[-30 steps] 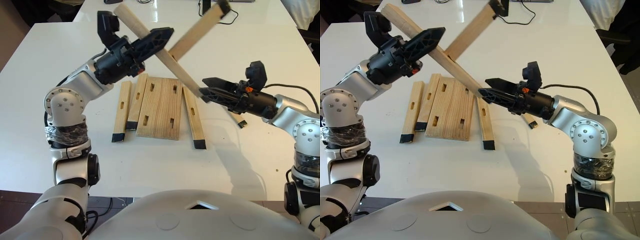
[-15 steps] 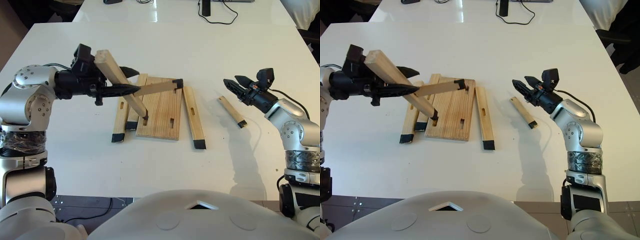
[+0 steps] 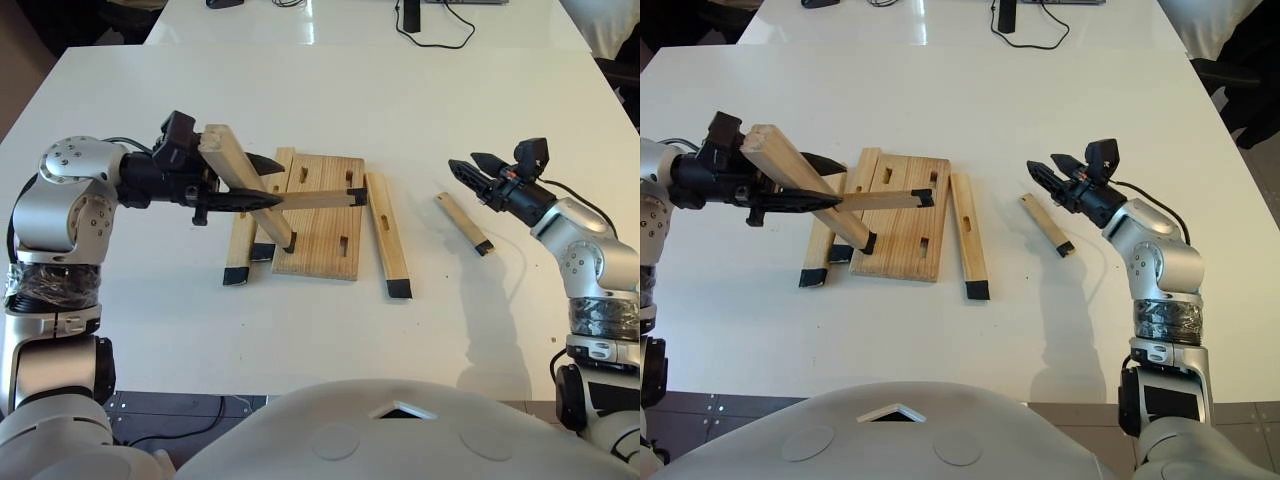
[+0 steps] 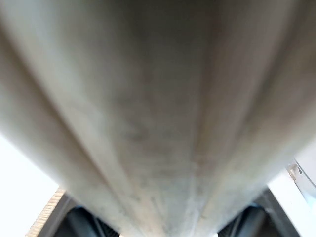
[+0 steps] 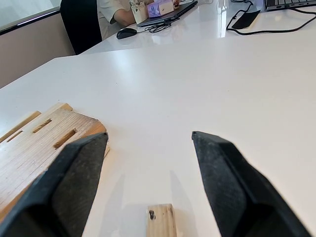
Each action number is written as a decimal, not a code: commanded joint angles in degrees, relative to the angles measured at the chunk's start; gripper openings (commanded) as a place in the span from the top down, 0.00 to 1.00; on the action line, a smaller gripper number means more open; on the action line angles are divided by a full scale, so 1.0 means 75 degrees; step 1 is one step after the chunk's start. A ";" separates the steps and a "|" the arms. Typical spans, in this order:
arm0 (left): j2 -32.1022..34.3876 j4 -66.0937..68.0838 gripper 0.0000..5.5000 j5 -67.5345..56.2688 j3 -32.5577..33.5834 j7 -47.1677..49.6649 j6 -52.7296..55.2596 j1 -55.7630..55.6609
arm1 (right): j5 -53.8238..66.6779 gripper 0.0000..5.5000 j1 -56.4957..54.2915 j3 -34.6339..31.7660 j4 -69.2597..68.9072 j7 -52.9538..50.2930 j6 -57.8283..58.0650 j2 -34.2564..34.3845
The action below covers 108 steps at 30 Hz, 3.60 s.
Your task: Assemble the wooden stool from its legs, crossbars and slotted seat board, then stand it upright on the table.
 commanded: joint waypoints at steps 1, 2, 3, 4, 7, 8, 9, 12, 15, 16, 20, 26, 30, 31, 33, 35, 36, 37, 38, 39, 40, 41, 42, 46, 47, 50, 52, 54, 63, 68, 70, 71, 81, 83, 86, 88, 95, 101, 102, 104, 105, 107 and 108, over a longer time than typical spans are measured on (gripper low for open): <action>-0.0024 0.0149 0.63 0.0302 -0.0115 0.0053 0.0000 -0.0053 | -0.0062 0.43 -0.0012 0.0052 0.0074 0.0227 -0.0008 0.0025; -0.0032 0.0180 0.63 0.0353 -0.0178 0.0010 -0.0037 -0.0018 | -0.0070 0.43 -0.0009 0.0053 0.0093 0.0236 -0.0009 0.0051; -0.0039 0.0200 0.63 0.0432 -0.0260 -0.0034 -0.0100 0.0039 | -0.0076 0.43 -0.0014 0.0052 0.0098 0.0231 -0.0002 0.0078; -0.0058 0.0246 0.63 0.0546 -0.0374 -0.0094 -0.0204 0.0104 | -0.0087 0.43 -0.0011 0.0054 0.0101 0.0217 -0.0008 0.0118; -0.0136 0.0336 0.63 0.0747 -0.0620 -0.0148 -0.0457 0.0184 | -0.0140 0.43 0.0027 0.0122 0.0092 0.0180 0.0007 0.0240; -0.0182 0.0365 0.63 0.0746 -0.0672 -0.0126 -0.0492 0.0139 | -0.0167 0.43 0.0060 0.0155 0.0079 0.0195 0.0004 0.0256; -0.0249 0.0449 0.63 0.0749 -0.0737 -0.0126 -0.0545 0.0036 | -0.0189 0.43 0.0099 0.0177 0.0076 0.0212 -0.0006 0.0265; -0.0443 0.0841 0.63 0.0719 -0.0790 -0.0065 -0.0673 -0.0369 | -0.0261 0.43 0.0059 0.0200 0.0191 0.0252 -0.0007 0.0249; -0.0626 0.1353 0.63 0.0721 -0.0595 0.0126 -0.0712 -0.0770 | -0.0392 0.43 -0.0164 0.0245 0.0603 0.0335 -0.0053 0.0178; -0.0687 0.1542 0.63 0.0732 -0.0553 0.0153 -0.0720 -0.0890 | -0.0453 0.43 -0.0168 0.0259 0.0712 0.0355 -0.0090 0.0150; -0.0767 0.1427 0.63 0.0891 -0.0611 0.0238 -0.0798 -0.0492 | -0.0632 0.43 -0.0168 0.0331 0.1026 0.0516 -0.0229 0.0125; -0.0957 -0.0048 0.63 0.1207 -0.0991 0.0855 -0.1082 0.1194 | -0.0757 0.43 0.0013 0.0261 0.0981 0.0374 -0.0311 0.0265; -0.0641 0.0070 0.63 0.1598 -0.1368 0.0646 -0.1314 0.1433 | -0.0942 0.43 0.0189 0.0477 0.0862 0.0484 -0.0378 0.0217; -0.0590 0.0208 0.63 0.1682 -0.1479 0.0566 -0.1373 0.1380 | -0.0973 0.43 0.0183 0.0491 0.0853 0.0472 -0.0388 0.0244; -0.0583 0.0558 0.63 0.1867 -0.1725 0.0519 -0.1415 0.1165 | -0.1082 0.43 0.0135 0.0529 0.0906 0.0423 -0.0479 0.0302; -0.0647 0.0991 0.63 0.2097 -0.1951 0.0563 -0.1518 0.0899 | -0.1159 0.43 0.0158 0.0584 0.0914 0.0396 -0.0551 0.0349; -0.0689 0.1144 0.63 0.2162 -0.2002 0.0646 -0.1561 0.0791 | -0.1188 0.43 0.0197 0.0607 0.0900 0.0392 -0.0589 0.0363; -0.0721 0.1226 0.63 0.2179 -0.2008 0.0745 -0.1594 0.0714 | -0.1201 0.43 0.0241 0.0614 0.0872 0.0373 -0.0611 0.0381; -0.0729 0.1243 0.63 0.2131 -0.2006 0.0838 -0.1526 0.0650 | -0.1202 0.43 0.0279 0.0594 0.0856 0.0334 -0.0629 0.0407; -0.0580 0.1132 0.63 0.2093 -0.2100 0.0807 -0.1253 0.0617 | -0.1198 0.43 0.0324 0.0556 0.0838 0.0282 -0.0652 0.0439; -0.0437 0.1012 0.58 0.2073 -0.2159 0.0765 -0.1141 0.0623 | -0.1202 0.43 0.0367 0.0519 0.0826 0.0232 -0.0677 0.0471; -0.0321 0.0843 0.56 0.2022 -0.2156 0.0809 -0.1028 0.0655 | -0.1216 0.43 0.0412 0.0491 0.0819 0.0191 -0.0709 0.0501; -0.0257 0.0656 0.54 0.1934 -0.2077 0.0889 -0.0883 0.0693 | -0.1229 0.43 0.0460 0.0466 0.0819 0.0170 -0.0748 0.0518; 0.0051 -0.0026 0.44 0.1983 -0.1491 0.1335 -0.0792 0.1079 | -0.1187 0.43 0.0726 0.0244 0.0719 0.0020 -0.0888 0.0533; 0.0226 -0.0051 0.44 0.2190 -0.1318 0.1516 -0.0881 0.1331 | -0.1182 0.43 0.0857 0.0171 0.0672 -0.0068 -0.0945 0.0574; 0.0660 -0.0128 0.44 0.2791 -0.0997 0.1943 -0.1255 0.2476 | -0.1228 0.43 0.1195 0.0154 0.0496 -0.0159 -0.1103 0.0697; 0.0456 -0.0088 0.44 0.3198 -0.0792 0.2772 -0.1396 0.3162 | -0.1221 0.43 0.1250 0.0153 0.0456 -0.0245 -0.1145 0.0777; -0.0053 -0.0065 0.44 0.3365 -0.0548 0.3770 -0.1257 0.3373 | -0.1203 0.43 0.1349 0.0074 0.0369 -0.0407 -0.1191 0.0867; -0.3309 -0.2950 0.44 0.2819 -0.0014 0.8612 0.2388 0.3581 | -0.1179 0.43 0.1473 -0.0195 0.0209 -0.0744 -0.1143 0.0973; -0.4107 -0.3350 0.44 0.3309 0.0237 1.0178 0.3325 0.3418 | -0.1199 0.43 0.1588 -0.0158 0.0073 -0.0749 -0.1058 0.0984; -0.4304 -0.3465 0.44 0.3420 0.0385 1.0570 0.3377 0.3446 | -0.1201 0.43 0.1631 -0.0177 0.0091 -0.0797 -0.1102 0.1048; -0.4369 -0.3535 0.44 0.3491 0.0422 1.0704 0.3320 0.3488 | -0.1198 0.43 0.1662 -0.0174 0.0081 -0.0823 -0.1115 0.1093; -0.3521 -0.2908 0.44 0.3646 0.0759 1.0187 0.3557 0.3515 | -0.1271 0.43 0.1899 -0.0023 0.0115 -0.0959 -0.1344 0.1424; -0.3382 -0.2870 0.44 0.3529 0.0752 0.9962 0.3761 0.3640 | -0.1256 0.43 0.1939 -0.0052 0.0115 -0.0996 -0.1359 0.1441; -0.3356 -0.2947 0.44 0.3329 0.0769 0.9774 0.4263 0.3750 | -0.1242 0.43 0.2024 -0.0053 0.0108 -0.1002 -0.1396 0.1445; -0.3354 -0.3033 0.44 0.3237 0.0699 0.9707 0.4728 0.3824 | -0.1241 0.43 0.2094 -0.0039 0.0092 -0.1003 -0.1414 0.1450; -0.3450 -0.3226 0.44 0.3158 0.0762 0.9884 0.5602 0.4020 | -0.1227 0.43 0.2023 -0.0021 0.0128 -0.1028 -0.1419 0.1432; -0.3727 -0.3609 0.61 0.3293 0.0648 1.0219 0.5917 0.4482 | -0.1240 0.43 0.1824 -0.0024 0.0248 -0.1013 -0.1440 0.1382; -0.3811 -0.3606 0.63 0.3305 0.0709 1.0300 0.5921 0.4470 | -0.1230 0.43 0.1774 -0.0048 0.0269 -0.1008 -0.1458 0.1369; -0.3984 -0.3564 0.63 0.3323 0.0860 1.0477 0.5898 0.4387 | -0.1086 0.43 0.1615 -0.0229 0.0243 -0.1068 -0.1403 0.1349; -0.4044 -0.3481 0.63 0.3352 0.0948 1.0544 0.5794 0.4293 | -0.0958 0.43 0.1505 -0.0347 0.0149 -0.1101 -0.1347 0.1344; -0.4203 -0.3232 0.63 0.3354 0.1280 1.0718 0.5476 0.3854 | -0.0664 0.43 0.1172 -0.0564 -0.0138 -0.1177 -0.1173 0.1358; -0.4329 -0.3069 0.63 0.3282 0.1577 1.0835 0.5259 0.3471 | -0.0557 0.43 0.0934 -0.0630 -0.0277 -0.1221 -0.1075 0.1356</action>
